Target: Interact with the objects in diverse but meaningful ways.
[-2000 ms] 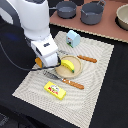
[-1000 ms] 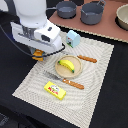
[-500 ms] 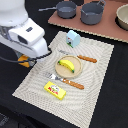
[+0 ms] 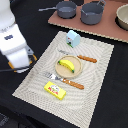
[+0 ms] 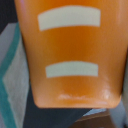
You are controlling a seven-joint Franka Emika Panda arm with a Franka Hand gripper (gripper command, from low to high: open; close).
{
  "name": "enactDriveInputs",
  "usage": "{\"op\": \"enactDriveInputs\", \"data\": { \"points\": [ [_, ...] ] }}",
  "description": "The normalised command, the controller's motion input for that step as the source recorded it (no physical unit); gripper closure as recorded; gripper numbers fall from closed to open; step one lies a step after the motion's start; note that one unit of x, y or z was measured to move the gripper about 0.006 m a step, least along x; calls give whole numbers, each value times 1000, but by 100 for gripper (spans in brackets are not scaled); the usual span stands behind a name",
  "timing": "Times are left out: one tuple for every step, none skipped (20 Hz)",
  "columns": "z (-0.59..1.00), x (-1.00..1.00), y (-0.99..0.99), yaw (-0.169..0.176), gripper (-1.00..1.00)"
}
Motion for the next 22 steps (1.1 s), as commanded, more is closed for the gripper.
{"op": "enactDriveInputs", "data": {
  "points": [
    [-183, -600, -523, -56, 100],
    [-217, -606, -437, -30, 100],
    [-269, -634, -340, -15, 100],
    [-311, -669, -309, -12, 100],
    [-351, -700, -263, -5, 100],
    [-391, -663, -186, 0, 100],
    [-414, -603, -140, 0, 100],
    [-406, -523, -109, 0, 100],
    [-369, -389, -26, 0, 100],
    [-331, -200, 0, 0, 100],
    [-300, -97, 0, 0, 100],
    [-300, -43, 3, 0, 100],
    [-306, -37, 0, 0, 100],
    [-309, 0, 31, 0, 100],
    [-274, 0, 29, 0, 100],
    [-237, 0, 34, 0, 100],
    [-143, 97, 77, -2, 100],
    [-80, 151, 91, -9, 100],
    [-11, 226, 114, -13, 100],
    [-6, 229, 106, -16, 100],
    [-37, 197, 97, -16, 100],
    [-91, 114, 54, -12, 100]
  ]
}}
